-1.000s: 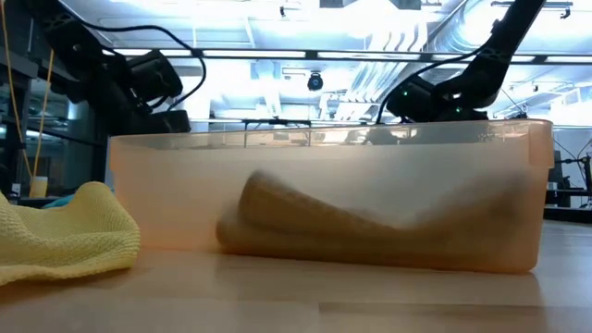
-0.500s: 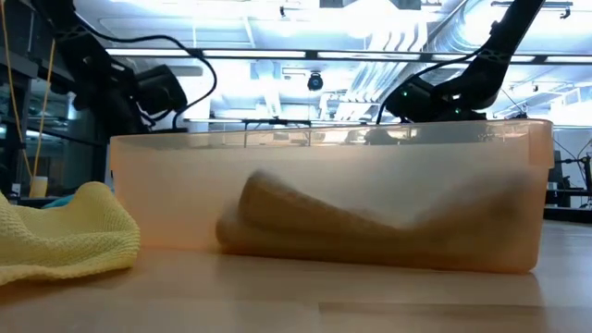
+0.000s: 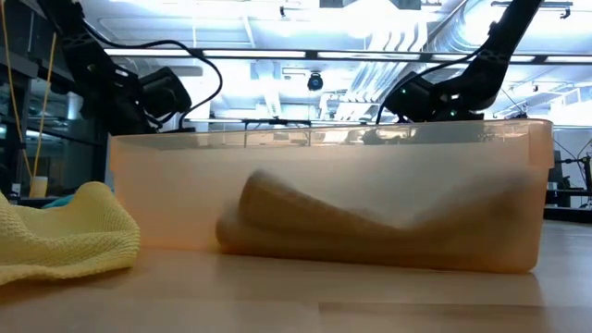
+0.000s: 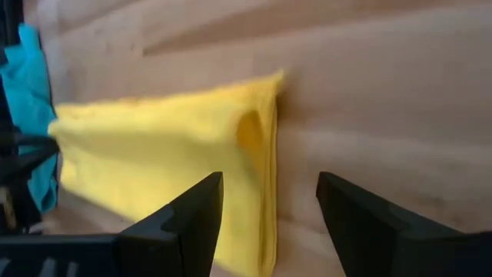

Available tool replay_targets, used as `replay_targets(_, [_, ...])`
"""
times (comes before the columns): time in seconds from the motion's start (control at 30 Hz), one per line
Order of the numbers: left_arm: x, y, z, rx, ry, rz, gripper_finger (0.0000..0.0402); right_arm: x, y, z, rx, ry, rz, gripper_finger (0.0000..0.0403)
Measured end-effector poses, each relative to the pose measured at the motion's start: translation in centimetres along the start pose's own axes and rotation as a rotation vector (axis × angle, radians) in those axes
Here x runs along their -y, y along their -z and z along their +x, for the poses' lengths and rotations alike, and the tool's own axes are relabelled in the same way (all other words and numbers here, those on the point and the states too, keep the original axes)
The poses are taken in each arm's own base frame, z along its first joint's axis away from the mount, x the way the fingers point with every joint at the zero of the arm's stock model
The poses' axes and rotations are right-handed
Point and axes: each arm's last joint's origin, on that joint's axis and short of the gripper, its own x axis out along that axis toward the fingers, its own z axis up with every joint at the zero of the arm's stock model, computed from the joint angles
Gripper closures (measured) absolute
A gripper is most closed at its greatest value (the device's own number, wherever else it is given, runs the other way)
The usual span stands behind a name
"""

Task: Fold microfiber towels
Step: Fold the top yellow towel

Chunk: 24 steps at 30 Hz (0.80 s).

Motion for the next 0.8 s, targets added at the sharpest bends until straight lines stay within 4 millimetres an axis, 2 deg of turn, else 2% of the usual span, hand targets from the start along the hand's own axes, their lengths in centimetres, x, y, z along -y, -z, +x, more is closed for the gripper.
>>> replay_targets(0.23, [0.1,-0.1,0.0,0.012,0.028,-0.006,0.0402,0.1,-0.1,0.3,0.012,0.002,-0.011,0.0195])
replay_targets(0.5, [0.2,-0.1,0.0,0.019,0.057,-0.005,0.0401,0.0,0.8,2.6,-0.117,-0.061,-0.047,0.0195])
replay_targets(0.8, [0.1,-0.1,0.0,0.011,0.016,-0.044,0.0401,-1.1,0.7,2.6,-0.152,-0.09,-0.081,0.0195])
